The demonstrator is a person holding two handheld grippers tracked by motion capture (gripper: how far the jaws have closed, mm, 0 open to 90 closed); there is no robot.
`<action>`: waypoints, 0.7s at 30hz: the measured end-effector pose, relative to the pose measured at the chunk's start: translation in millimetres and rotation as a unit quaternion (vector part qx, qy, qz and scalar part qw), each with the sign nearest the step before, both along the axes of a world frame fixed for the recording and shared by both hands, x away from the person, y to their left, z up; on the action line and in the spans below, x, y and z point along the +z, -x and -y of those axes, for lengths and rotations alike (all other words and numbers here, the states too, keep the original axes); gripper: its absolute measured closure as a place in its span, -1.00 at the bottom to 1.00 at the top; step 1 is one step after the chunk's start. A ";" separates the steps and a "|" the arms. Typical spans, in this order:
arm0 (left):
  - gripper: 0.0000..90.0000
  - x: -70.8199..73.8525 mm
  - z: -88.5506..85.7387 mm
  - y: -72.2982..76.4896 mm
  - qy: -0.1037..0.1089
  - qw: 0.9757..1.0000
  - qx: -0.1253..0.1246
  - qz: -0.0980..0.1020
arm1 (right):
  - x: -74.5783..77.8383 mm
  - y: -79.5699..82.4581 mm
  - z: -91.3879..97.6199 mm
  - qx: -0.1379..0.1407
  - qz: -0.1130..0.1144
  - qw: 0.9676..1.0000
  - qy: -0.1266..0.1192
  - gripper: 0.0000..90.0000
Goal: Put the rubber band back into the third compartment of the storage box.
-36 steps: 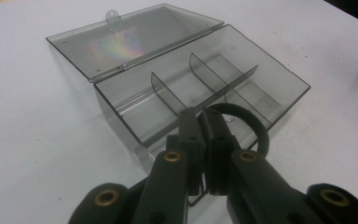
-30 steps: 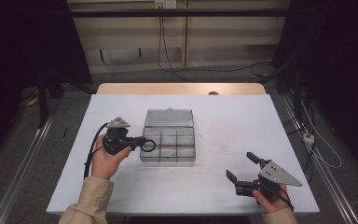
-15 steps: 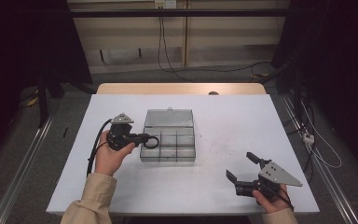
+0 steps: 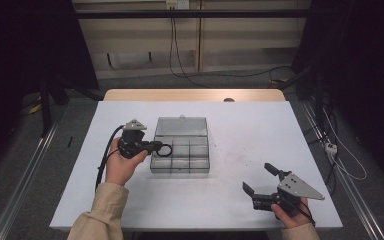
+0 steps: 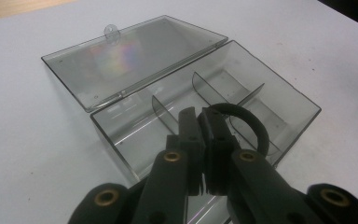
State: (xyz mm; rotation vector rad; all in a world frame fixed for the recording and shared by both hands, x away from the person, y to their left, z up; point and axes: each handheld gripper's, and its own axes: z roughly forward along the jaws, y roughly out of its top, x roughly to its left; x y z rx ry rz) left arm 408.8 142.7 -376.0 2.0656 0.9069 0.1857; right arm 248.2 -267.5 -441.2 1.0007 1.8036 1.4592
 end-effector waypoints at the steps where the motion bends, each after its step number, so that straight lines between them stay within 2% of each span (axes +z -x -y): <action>1: 0.95 0.3 0.8 -0.4 -0.002 1.000 0.000 0.000 | 0.0 -0.1 -0.1 0.000 0.001 1.000 0.000 -0.91; 21: 0.95 0.2 10.5 -7.6 -0.005 1.000 -0.004 0.000 | 0.4 0.5 0.3 0.000 0.001 1.000 -0.001 -0.91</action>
